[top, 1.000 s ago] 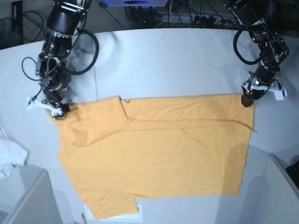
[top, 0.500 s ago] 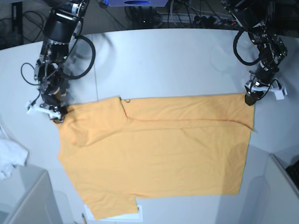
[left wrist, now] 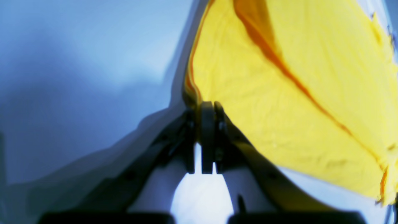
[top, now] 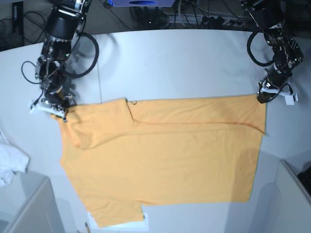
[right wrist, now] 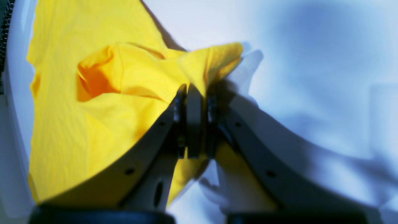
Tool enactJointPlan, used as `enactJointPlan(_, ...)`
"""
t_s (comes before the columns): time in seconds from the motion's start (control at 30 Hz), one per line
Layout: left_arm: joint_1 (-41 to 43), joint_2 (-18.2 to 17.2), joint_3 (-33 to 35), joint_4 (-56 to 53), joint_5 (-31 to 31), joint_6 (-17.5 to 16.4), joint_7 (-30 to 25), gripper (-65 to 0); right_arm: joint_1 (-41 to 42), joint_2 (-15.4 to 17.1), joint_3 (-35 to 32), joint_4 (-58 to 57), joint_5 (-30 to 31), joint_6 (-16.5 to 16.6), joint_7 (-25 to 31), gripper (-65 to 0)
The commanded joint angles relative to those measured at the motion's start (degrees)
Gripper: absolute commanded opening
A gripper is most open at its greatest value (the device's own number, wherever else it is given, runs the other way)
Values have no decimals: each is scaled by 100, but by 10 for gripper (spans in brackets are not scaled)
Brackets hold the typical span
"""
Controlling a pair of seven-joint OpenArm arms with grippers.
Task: Fold the T-shirt properly
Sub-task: 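Drag the folded edge back toward the collar with both grippers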
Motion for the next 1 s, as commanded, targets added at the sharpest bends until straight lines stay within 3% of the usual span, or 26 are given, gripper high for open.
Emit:
enactJointPlan(0.0, 79, -187, -32, 153, 42, 26, -31, -650, -67, 47, 8, 213, -13, -59, -14, -650)
enactJointPlan(0.23, 949, -178, -67, 935, 6, 0, -31, -650, -867, 20, 17, 1154, 5, -59, -348, -650)
enactJointPlan(0.5, 2074, 7, -419, 1955, -11, -27, -40, -650, -1975, -454, 457, 2235, 5, -59, -427, -650)
enactJointPlan(0.7, 2637, 121, -718, 2412, -11, -598, -31, -650, -2511, -498, 518, 2789, 5, -59, -929, -650)
enactJointPlan(0.97, 3156, 288, -903, 2606, -11, -660, -31, -650, -3012, -533, 518, 2850, 5, -59, -911, -650)
